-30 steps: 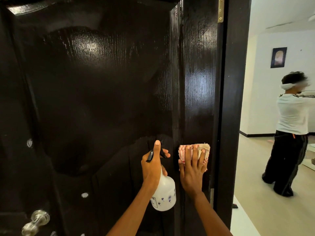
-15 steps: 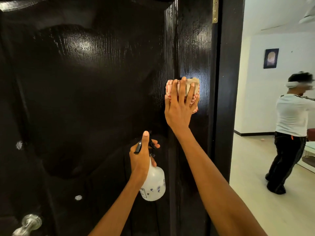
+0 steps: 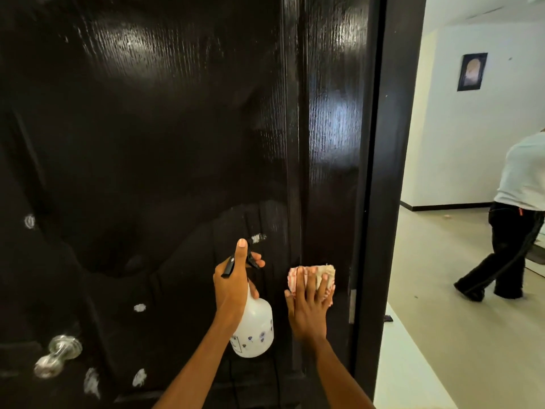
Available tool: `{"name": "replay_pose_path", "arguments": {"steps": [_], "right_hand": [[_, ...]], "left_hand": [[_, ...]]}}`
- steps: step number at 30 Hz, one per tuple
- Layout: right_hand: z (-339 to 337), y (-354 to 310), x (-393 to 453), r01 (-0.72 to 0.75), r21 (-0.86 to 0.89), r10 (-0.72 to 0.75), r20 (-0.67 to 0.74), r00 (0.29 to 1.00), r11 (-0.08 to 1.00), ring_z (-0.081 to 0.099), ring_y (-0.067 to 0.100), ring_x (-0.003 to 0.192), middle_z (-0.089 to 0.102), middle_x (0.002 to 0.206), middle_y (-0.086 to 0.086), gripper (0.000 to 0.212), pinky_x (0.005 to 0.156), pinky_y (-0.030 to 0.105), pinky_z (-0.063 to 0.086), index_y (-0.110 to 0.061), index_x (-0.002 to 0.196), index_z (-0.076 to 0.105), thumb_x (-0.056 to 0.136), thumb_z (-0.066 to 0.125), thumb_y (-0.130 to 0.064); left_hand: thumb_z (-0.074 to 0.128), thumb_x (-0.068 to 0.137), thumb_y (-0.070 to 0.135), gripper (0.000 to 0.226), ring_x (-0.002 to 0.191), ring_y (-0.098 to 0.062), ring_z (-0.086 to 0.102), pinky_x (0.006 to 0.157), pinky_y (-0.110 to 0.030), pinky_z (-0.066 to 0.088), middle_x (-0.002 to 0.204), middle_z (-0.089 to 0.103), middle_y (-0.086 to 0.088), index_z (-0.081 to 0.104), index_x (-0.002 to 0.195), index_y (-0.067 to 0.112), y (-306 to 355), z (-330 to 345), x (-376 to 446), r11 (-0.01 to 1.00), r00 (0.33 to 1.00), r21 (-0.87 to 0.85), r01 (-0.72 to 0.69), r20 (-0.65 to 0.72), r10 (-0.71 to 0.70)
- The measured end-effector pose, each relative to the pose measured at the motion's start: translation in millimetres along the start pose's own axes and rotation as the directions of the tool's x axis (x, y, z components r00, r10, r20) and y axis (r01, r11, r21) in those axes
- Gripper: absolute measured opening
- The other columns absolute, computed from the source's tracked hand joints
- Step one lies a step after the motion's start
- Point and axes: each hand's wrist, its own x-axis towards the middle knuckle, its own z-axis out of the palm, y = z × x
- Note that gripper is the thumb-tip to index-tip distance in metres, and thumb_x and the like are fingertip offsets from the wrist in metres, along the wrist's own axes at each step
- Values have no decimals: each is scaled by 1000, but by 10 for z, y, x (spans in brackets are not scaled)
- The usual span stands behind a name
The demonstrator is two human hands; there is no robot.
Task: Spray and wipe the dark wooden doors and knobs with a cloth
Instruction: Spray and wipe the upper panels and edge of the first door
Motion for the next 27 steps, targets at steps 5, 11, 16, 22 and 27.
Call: {"name": "replay_pose_path", "arguments": {"steps": [5, 11, 16, 22, 27], "right_hand": [[-279, -188, 307, 45, 51, -43, -38, 998, 998, -13, 38, 154, -11, 170, 3, 64, 115, 74, 14, -21, 162, 9, 106, 28, -45], [-818, -905, 1394, 145, 26, -133, -269, 954, 989, 2, 40, 155, 9, 169, 9, 63, 120, 66, 8, -21, 161, 21, 105, 45, -37], [-748, -1223, 1496, 391, -143, -415, -237, 879, 909, 17, 38, 154, 22, 167, 8, 57, 121, 65, 11, -24, 158, 35, 104, 48, -38], [-184, -400, 540, 836, -233, -787, 283, 548, 498, -1, 32, 155, 7, 170, 2, 79, 121, 65, 6, -29, 161, 21, 94, 61, -43], [-372, -149, 619, 793, -254, -781, 172, 601, 554, 22, 34, 153, 19, 167, 1, 79, 122, 64, 7, -30, 159, 25, 92, 66, -35]], "left_hand": [[50, 101, 56, 58, 37, -21, 51, 43, -31, 47, 85, 79, -9, 75, 90, 5, -76, -194, -71, 999, 999, 14, 40, -23, -40], [50, 102, 55, 57, 37, -20, 50, 42, -31, 46, 85, 79, -9, 74, 91, 5, 89, -374, 52, 1000, 999, -3, -10, -38, 10], [48, 103, 57, 58, 39, -25, 51, 46, -35, 45, 87, 78, -8, 74, 89, 6, 75, -495, 88, 999, 997, -11, -51, -55, 50], [50, 92, 70, 75, 40, -25, 54, 42, -31, 47, 85, 75, -20, 72, 94, -2, -46, -595, 93, 999, 999, 1, -32, -37, 32], [49, 98, 61, 63, 36, -19, 52, 41, -31, 46, 86, 78, -10, 74, 92, 4, -6, -590, 39, 1000, 999, -12, -18, -38, 17]]}}
